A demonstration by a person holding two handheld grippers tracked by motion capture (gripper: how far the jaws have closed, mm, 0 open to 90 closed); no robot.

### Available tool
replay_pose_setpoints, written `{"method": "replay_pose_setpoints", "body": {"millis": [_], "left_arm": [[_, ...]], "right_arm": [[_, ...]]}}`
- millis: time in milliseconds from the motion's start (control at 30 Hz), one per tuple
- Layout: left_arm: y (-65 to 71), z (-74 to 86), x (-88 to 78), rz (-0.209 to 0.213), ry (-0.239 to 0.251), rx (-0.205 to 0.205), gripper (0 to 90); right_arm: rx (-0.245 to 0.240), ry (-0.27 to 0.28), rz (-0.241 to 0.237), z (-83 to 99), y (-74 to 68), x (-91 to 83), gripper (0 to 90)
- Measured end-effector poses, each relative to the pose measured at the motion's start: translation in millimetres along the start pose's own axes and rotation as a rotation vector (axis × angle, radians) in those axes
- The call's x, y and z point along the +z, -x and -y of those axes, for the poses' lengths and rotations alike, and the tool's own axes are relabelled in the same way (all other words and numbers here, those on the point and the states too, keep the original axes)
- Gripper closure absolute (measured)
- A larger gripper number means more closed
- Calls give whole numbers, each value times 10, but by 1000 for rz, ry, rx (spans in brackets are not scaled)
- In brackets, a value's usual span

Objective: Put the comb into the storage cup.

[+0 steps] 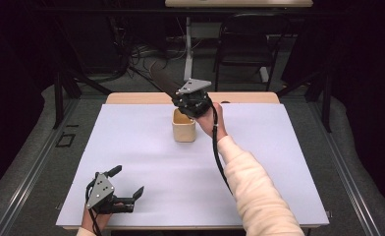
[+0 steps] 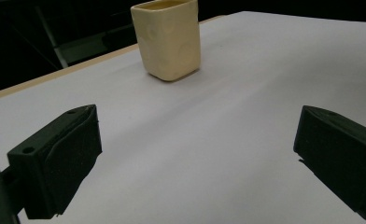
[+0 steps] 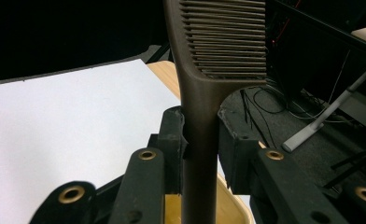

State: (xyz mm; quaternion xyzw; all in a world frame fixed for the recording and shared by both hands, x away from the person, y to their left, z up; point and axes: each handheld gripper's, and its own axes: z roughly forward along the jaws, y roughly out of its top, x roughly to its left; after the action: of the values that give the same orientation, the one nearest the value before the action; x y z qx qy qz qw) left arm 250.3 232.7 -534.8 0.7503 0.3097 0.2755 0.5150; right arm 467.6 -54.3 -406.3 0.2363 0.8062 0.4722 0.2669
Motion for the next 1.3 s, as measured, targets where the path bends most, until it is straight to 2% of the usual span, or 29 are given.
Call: {"method": "replay_pose_setpoints", "body": {"millis": [267,700,1300], "left_arm": [[1,-1,-2,0,1,1,8],[1,-1,-2,1,1,1,8],[2,0,1,2,3,-3,8]], "right_arm": [[21,18,7,29,10,13,724],[29,-11,-11,75,-9,87,723],[38,-27,-8,134,0,137,723]]}}
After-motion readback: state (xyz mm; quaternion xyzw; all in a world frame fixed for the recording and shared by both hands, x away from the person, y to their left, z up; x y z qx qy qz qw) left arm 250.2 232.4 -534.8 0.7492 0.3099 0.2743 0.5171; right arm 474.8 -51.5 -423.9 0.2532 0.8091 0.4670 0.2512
